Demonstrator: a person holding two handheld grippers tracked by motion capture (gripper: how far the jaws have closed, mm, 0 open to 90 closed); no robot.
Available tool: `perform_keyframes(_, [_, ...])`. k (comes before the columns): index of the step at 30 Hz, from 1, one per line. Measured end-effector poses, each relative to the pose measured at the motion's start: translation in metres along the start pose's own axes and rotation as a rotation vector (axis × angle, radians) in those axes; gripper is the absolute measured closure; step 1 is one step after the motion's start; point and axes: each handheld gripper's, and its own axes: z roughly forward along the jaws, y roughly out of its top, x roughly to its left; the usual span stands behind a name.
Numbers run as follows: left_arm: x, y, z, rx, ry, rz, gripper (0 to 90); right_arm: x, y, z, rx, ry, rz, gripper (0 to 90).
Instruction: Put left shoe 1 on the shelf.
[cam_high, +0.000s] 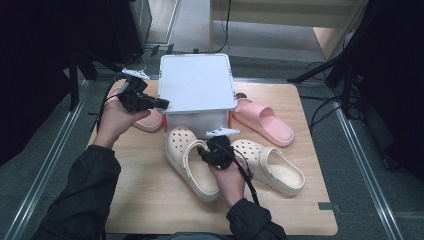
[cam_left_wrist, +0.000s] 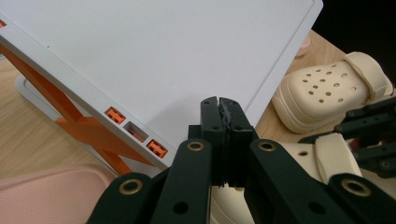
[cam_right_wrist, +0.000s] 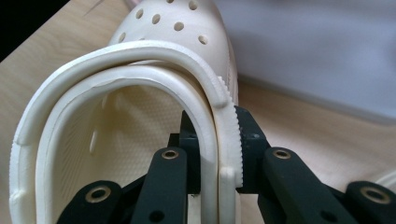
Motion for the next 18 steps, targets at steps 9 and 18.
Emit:
perform_keyframes(9, [0.003, -0.001, 0.000, -0.004, -0.020, -0.006, 89.3, -0.003, 0.030, 0.023, -0.012, -0.069, -0.001, 78.1])
perform_keyframes(18, [0.005, -0.001, 0.000, -0.011, -0.037, -0.010, 89.3, -0.014, 0.045, 0.044, -0.049, -0.116, 0.059, 77.8])
